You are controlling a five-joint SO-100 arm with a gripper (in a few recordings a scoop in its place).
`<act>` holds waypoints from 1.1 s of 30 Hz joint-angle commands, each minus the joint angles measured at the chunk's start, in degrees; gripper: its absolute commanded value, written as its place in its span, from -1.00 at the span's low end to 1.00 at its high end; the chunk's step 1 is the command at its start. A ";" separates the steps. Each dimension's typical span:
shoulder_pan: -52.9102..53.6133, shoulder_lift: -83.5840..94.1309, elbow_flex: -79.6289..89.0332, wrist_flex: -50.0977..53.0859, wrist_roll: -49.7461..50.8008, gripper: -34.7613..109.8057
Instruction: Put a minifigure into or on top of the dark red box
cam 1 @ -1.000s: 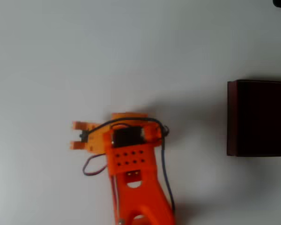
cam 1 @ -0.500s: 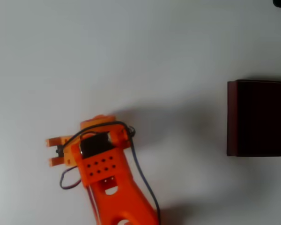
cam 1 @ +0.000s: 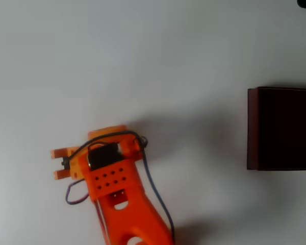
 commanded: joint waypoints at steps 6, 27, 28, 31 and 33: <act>-0.35 0.09 -0.97 0.79 0.70 -0.36; 0.44 0.44 -4.57 5.98 1.41 -0.51; 0.97 1.49 -6.15 8.26 0.97 -0.51; 4.13 8.53 -10.11 14.68 -0.44 -0.51; 8.09 15.38 -11.87 18.19 -0.70 -0.51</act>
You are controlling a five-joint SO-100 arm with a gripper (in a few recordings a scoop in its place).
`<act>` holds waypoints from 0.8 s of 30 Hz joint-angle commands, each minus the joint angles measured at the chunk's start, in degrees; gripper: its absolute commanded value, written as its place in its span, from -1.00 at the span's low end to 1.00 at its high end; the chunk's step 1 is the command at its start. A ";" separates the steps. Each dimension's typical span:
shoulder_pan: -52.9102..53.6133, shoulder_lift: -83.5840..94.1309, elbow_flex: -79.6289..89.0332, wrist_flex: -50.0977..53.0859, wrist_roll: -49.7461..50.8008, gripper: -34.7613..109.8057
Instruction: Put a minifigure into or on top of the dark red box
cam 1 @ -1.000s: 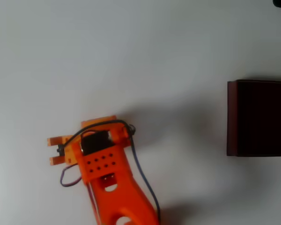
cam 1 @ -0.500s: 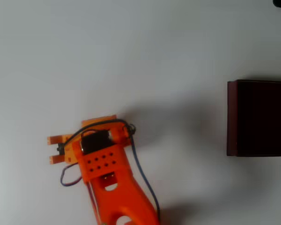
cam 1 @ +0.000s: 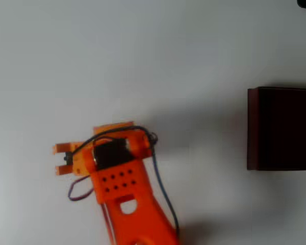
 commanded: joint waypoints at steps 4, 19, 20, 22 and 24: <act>18.54 21.18 -6.86 10.99 0.62 -0.52; 56.16 0.09 -22.59 -1.41 0.00 -0.52; 56.69 -2.81 -24.43 -2.02 0.53 -0.52; 57.57 -7.47 -26.89 -3.43 0.97 -0.50; 58.27 -11.78 -28.83 -4.04 1.32 -0.37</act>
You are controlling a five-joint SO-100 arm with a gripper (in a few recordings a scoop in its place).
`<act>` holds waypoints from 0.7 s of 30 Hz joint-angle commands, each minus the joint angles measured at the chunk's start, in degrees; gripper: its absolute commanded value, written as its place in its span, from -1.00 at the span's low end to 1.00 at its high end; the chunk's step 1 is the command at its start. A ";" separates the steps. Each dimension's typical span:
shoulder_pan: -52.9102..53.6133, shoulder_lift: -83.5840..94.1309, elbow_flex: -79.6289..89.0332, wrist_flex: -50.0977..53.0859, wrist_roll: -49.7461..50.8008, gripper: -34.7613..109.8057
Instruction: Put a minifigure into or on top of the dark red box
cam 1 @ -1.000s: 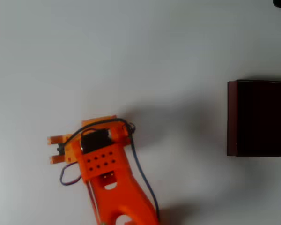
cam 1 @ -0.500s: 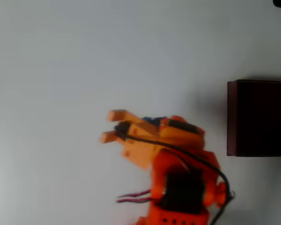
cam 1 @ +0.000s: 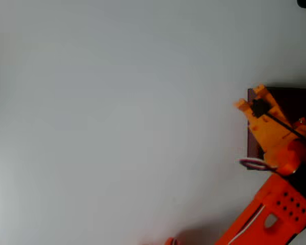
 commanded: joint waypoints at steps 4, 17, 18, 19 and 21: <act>2.64 -10.20 -6.33 -1.76 2.46 -0.27; -11.34 33.84 25.66 -1.76 0.97 -0.25; -14.50 39.02 28.56 -1.14 0.18 -0.25; -18.02 43.86 30.94 -0.09 -0.35 -0.25; -25.75 52.65 35.33 1.93 -1.93 -0.28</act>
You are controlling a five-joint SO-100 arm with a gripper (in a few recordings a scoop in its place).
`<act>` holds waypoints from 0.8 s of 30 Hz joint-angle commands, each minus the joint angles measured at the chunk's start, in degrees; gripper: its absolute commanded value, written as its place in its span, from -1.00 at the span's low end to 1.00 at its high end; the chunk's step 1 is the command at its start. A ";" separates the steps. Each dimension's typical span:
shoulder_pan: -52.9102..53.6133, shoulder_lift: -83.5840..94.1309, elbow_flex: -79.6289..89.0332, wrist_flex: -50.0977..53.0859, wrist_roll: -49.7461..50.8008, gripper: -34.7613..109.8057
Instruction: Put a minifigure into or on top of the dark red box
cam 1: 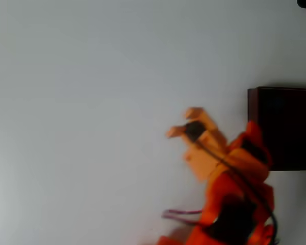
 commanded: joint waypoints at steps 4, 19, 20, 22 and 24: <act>-24.43 33.66 16.17 3.96 -0.26 -0.31; -60.91 64.34 41.66 12.57 0.62 -0.52; -61.52 64.34 43.24 11.95 1.41 -0.52; -63.54 64.34 46.58 10.55 -0.97 -0.52; -67.76 64.34 51.15 6.50 -8.26 -0.52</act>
